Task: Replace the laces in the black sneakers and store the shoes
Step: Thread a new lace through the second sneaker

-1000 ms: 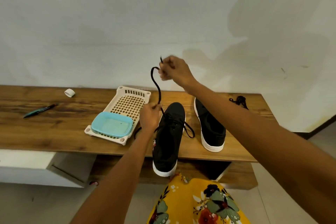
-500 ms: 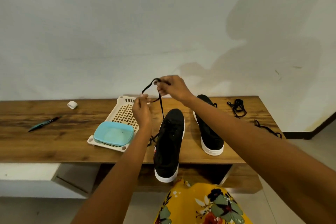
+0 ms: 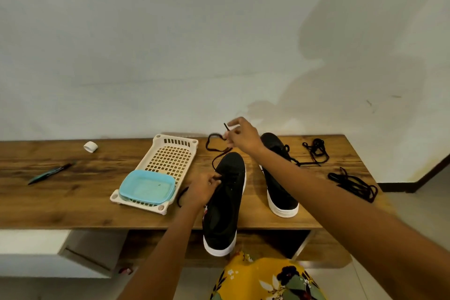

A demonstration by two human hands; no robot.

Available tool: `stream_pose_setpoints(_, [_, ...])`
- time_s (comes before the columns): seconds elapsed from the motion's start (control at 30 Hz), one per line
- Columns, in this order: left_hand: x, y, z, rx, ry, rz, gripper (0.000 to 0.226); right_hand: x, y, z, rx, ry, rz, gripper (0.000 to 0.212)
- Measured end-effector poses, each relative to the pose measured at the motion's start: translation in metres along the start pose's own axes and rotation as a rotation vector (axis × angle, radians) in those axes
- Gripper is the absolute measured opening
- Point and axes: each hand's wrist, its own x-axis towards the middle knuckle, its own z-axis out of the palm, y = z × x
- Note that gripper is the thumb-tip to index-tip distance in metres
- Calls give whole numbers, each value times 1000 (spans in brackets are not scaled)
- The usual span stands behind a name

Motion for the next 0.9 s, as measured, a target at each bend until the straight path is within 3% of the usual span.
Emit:
stream_pose_setpoints(0.2, [-2,0,6,47,130,62,9,-21,59,-7,182,181,180,8])
stream_pose_setpoints(0.33, [-9,1,14,-57,211,-21,7,-41,94,-3,380,300,319,13])
stream_pose_setpoints(0.5, [-19,2,19,-94,280,-129,5,-59,108,13,380,285,328,9])
stream_pose_setpoints(0.67, [-33,10,17,-64,319,-106,8,-71,103,24,353,191,285,5])
stream_pose_setpoints(0.8, [-21,20,3,-2,351,101,23,-66,84,25,220,104,181,11])
stream_pose_setpoints(0.9, [-10,34,-8,-75,240,262,29,-55,67,24,307,113,236,16])
